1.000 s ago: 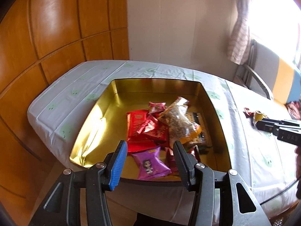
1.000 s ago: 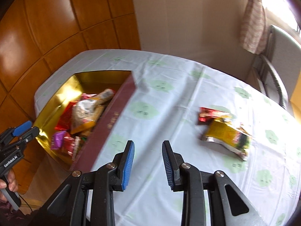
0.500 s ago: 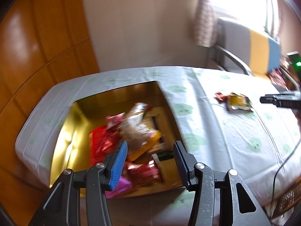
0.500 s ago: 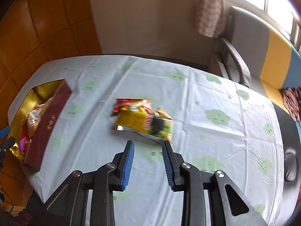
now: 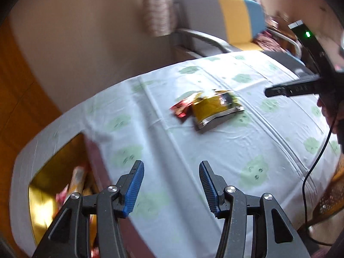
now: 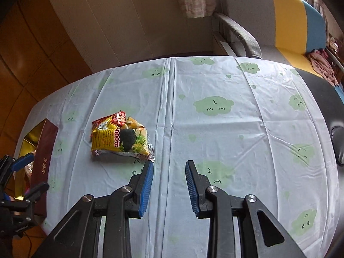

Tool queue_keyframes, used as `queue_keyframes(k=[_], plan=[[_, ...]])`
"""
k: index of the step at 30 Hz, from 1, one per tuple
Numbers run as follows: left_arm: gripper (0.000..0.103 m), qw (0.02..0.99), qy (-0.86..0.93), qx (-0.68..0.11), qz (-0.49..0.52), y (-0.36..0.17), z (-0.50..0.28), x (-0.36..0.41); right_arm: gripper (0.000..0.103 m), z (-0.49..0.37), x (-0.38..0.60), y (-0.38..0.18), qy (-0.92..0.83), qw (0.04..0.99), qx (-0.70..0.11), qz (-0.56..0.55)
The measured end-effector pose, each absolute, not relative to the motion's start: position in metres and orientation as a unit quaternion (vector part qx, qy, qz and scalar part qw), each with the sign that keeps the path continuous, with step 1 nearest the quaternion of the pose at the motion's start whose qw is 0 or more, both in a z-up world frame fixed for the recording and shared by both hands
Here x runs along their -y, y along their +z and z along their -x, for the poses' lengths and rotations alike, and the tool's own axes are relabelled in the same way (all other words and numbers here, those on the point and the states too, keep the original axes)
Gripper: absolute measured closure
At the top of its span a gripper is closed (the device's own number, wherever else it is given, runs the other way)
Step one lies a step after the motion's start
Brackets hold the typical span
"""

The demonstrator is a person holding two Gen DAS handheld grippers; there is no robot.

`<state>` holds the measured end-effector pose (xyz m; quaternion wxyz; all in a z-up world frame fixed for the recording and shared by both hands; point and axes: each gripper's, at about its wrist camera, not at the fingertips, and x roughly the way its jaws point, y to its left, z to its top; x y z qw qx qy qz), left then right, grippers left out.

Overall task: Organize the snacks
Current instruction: 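Withdraw both open grippers from the box toward the yellow chip bag, then grasp the yellow chip bag with the left gripper while the right gripper grasps the small red packet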

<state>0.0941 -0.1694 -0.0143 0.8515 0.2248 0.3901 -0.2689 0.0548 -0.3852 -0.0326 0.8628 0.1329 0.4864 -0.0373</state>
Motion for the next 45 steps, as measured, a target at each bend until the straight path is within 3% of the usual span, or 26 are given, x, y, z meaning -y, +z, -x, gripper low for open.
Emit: queue_keyframes(k=[1,3,16,23,24,27,28,39,45], plan=[[0.036,0.846,-0.283,-0.377,-0.247,-0.016,-0.097,0.184,0.072,-0.054,0.387,-0.032,-0.040,0.863,-0.485,-0.138],[0.032,0.841,-0.298,-0.356,-0.277,-0.018,-0.103,0.203,0.072,-0.054,0.391,-0.031,-0.043,0.860,-0.486,-0.149],[0.030,0.750,-0.387,-0.320,-0.430,-0.066,-0.152,0.310,0.067,-0.052,0.406,-0.031,-0.047,0.853,-0.481,-0.196],[0.029,0.729,-0.410,-0.331,-0.437,-0.086,-0.172,0.333,0.067,-0.053,0.404,-0.027,-0.046,0.859,-0.475,-0.187],[0.034,0.730,-0.414,-0.343,-0.424,-0.085,-0.176,0.333,0.067,-0.053,0.403,-0.026,-0.046,0.860,-0.474,-0.185],[0.060,0.732,-0.423,-0.372,-0.384,-0.082,-0.178,0.329,0.067,-0.053,0.403,-0.025,-0.046,0.862,-0.473,-0.178],[0.064,0.733,-0.427,-0.373,-0.374,-0.080,-0.174,0.326,0.067,-0.052,0.402,-0.024,-0.046,0.862,-0.472,-0.177],[0.067,0.780,-0.358,-0.448,-0.252,-0.072,-0.089,0.241,0.067,-0.053,0.390,-0.029,-0.026,0.860,-0.487,-0.154],[0.067,0.814,-0.310,-0.447,-0.203,-0.072,-0.045,0.184,0.067,-0.054,0.373,-0.040,0.031,0.844,-0.508,-0.173]])
